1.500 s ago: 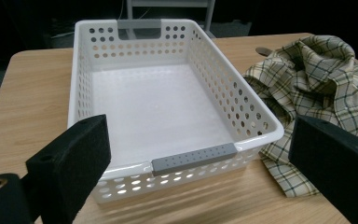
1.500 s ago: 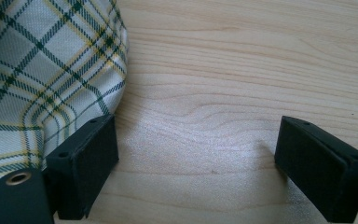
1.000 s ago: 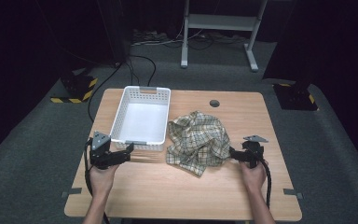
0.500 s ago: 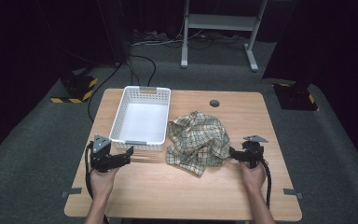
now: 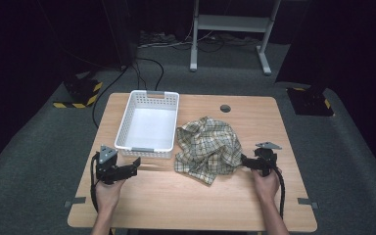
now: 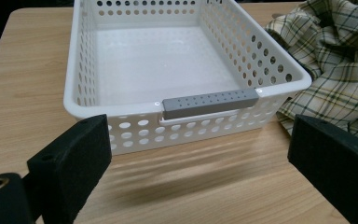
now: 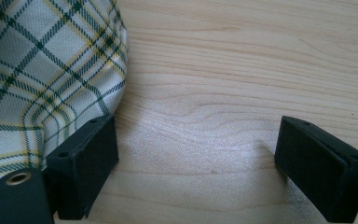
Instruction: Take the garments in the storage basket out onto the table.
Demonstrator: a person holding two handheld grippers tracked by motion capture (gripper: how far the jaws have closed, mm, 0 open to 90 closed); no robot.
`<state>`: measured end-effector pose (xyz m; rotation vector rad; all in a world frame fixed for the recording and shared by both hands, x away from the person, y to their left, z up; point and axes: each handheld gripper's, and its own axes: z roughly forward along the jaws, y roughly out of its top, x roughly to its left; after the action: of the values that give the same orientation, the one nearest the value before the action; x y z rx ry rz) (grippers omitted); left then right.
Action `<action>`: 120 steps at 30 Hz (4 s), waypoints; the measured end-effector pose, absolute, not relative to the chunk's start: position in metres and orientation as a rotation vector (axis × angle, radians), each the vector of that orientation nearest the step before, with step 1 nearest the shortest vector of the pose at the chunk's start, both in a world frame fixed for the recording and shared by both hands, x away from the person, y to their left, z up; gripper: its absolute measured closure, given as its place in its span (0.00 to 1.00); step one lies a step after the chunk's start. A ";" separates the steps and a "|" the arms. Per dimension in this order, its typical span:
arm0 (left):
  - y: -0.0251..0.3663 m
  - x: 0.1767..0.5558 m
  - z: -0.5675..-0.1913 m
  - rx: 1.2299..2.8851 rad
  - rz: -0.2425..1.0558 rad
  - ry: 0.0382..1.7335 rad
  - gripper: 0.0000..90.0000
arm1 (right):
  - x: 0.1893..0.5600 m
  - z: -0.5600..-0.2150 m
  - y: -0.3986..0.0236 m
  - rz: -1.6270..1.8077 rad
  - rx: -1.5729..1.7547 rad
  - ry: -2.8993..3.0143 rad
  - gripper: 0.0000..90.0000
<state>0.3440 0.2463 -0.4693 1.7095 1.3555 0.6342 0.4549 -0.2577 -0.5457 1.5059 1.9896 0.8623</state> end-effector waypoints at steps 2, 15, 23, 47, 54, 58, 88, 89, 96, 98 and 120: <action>0.246 0.344 -0.470 1.711 0.633 1.357 0.07 | 0.455 -0.546 -0.258 0.862 1.506 1.990 0.14; 0.247 0.345 -0.481 1.722 0.621 1.382 0.07 | 0.455 -0.546 -0.258 0.862 1.506 1.990 0.14; 0.247 0.347 -0.489 1.729 0.610 1.405 0.07 | 0.455 -0.546 -0.258 0.862 1.505 1.990 0.14; 0.242 0.356 -0.509 1.799 0.591 1.467 0.06 | 0.455 -0.546 -0.258 0.862 1.506 1.990 0.14; 0.242 0.359 -0.518 1.818 0.583 1.499 0.06 | 0.455 -0.546 -0.258 0.862 1.506 1.990 0.14; 0.242 0.360 -0.521 1.822 0.586 1.514 0.06 | 0.455 -0.546 -0.258 0.862 1.506 1.990 0.14; 0.242 0.367 -0.542 1.849 0.559 1.596 0.06 | 0.455 -0.546 -0.258 0.862 1.506 1.989 0.14; 0.242 0.367 -0.542 1.849 0.559 1.596 0.06 | 0.455 -0.546 -0.258 0.862 1.506 1.990 0.14; 0.241 0.368 -0.544 1.838 0.569 1.604 0.06 | 0.455 -0.546 -0.258 0.862 1.506 1.990 0.14; 0.241 0.369 -0.545 1.834 0.585 1.609 0.06 | 0.455 -0.546 -0.258 0.862 1.506 1.990 0.14; 0.237 0.374 -0.549 1.835 0.661 1.607 0.05 | 0.455 -0.546 -0.258 0.862 1.506 1.990 0.14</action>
<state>0.3745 0.2368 -0.5492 1.8352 1.6066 0.6610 0.4549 -0.2577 -0.5457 1.5062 1.9896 0.8624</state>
